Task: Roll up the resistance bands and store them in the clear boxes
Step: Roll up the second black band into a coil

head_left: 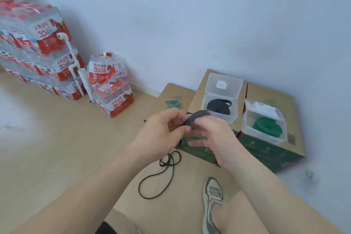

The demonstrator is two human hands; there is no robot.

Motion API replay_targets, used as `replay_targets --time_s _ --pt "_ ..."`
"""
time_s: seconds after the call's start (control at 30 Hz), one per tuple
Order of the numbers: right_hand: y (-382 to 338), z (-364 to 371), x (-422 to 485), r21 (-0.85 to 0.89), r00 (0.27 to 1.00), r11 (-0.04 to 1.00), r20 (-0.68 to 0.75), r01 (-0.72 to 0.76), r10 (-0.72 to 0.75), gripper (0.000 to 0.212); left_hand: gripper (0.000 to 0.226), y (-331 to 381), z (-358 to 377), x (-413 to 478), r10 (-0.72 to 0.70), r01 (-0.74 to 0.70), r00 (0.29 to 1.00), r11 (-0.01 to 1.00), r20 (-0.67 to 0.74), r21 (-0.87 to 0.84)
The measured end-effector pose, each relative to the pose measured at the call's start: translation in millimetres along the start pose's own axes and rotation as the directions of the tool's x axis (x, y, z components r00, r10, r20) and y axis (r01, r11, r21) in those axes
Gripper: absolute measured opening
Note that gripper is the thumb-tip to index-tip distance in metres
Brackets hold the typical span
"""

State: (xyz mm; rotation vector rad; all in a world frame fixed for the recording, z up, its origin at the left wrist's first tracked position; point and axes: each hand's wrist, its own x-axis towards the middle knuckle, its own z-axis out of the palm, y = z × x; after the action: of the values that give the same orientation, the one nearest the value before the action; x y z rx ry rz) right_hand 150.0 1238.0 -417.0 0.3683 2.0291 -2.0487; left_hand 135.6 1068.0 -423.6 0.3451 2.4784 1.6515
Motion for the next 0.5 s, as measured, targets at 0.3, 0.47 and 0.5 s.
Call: replay_targets --time_s 0.3,0.47,0.5 --pt "-29.1 -24.6 -99.4 -0.423 0.922 0.835 0.003 0.352 -0.387 0.04 0.012 60.2 31.3 -67.5 0.092 -0.093 0.991 0.996 -0.1 -0.005" --pt "-12.2 -31.7 -108.8 -0.524 0.876 0.764 -0.066 0.377 -0.478 0.031 0.009 45.1 60.4 -92.1 0.049 -0.046 0.995 0.998 -0.088 0.035" --pt "-13.5 -32.4 -110.4 -0.516 0.87 0.765 -0.073 0.386 -0.487 0.03 0.008 35.3 66.2 -96.0 0.021 -0.018 0.998 0.998 -0.053 0.059"
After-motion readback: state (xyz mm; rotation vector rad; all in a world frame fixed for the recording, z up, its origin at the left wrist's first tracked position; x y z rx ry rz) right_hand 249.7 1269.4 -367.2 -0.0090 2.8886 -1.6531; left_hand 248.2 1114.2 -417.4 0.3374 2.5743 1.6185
